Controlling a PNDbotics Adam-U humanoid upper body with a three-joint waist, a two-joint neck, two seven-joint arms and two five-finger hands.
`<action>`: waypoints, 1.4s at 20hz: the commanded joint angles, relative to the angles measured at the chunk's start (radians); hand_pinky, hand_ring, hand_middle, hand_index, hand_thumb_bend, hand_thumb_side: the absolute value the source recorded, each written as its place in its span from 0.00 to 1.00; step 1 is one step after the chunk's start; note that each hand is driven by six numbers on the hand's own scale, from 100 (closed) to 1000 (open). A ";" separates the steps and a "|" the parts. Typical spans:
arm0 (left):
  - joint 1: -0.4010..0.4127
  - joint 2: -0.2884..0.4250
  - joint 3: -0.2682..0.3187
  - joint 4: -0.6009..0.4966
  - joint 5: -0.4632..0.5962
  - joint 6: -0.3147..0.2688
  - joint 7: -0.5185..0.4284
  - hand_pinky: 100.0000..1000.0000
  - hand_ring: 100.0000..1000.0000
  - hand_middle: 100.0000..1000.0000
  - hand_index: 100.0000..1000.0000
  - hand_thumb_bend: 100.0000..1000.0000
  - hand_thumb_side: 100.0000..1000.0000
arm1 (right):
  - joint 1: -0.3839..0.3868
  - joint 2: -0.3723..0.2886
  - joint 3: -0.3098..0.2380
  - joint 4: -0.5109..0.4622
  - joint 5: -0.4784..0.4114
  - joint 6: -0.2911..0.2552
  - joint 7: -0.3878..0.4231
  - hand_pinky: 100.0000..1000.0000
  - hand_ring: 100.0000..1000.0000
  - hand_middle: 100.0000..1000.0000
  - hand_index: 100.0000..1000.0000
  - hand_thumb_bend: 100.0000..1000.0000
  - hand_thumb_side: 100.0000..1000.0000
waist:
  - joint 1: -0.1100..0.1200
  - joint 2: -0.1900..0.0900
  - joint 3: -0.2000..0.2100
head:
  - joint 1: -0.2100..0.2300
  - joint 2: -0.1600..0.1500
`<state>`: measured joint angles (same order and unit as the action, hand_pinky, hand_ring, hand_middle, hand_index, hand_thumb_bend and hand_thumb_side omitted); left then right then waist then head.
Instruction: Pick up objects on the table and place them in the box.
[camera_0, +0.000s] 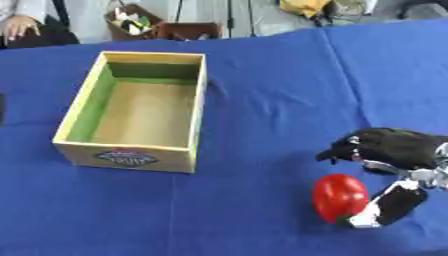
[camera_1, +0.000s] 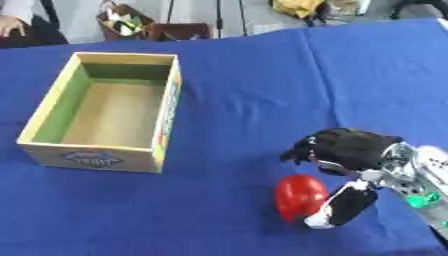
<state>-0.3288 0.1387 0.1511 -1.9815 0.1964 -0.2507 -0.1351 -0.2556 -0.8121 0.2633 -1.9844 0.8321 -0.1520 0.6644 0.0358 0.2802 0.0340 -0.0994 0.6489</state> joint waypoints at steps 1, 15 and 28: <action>-0.011 0.004 -0.005 -0.019 0.004 -0.001 -0.003 0.01 0.25 0.33 0.61 0.00 0.71 | -0.006 -0.009 0.001 -0.016 0.023 0.008 0.007 0.79 0.76 0.67 0.91 0.53 0.66 | -0.001 -0.014 0.000 | -0.003 -0.005; -0.012 0.004 -0.007 -0.019 0.006 -0.002 -0.005 0.01 0.25 0.33 0.61 0.00 0.71 | 0.015 -0.012 0.002 -0.016 0.075 0.028 0.062 0.79 0.78 0.70 0.93 0.53 0.62 | 0.003 -0.012 0.007 | -0.007 -0.007; -0.012 0.003 -0.008 -0.019 0.008 -0.002 -0.008 0.01 0.25 0.33 0.61 0.00 0.71 | 0.016 -0.008 0.004 -0.016 0.053 0.051 0.033 0.74 0.72 0.55 0.85 0.39 0.64 | 0.006 -0.007 0.011 | -0.015 -0.009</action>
<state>-0.3288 0.1385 0.1453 -1.9815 0.1999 -0.2516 -0.1405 -0.2319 -0.8051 0.2728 -1.9844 0.8916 -0.1039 0.7067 0.0434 0.2877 0.0442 -0.1121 0.6489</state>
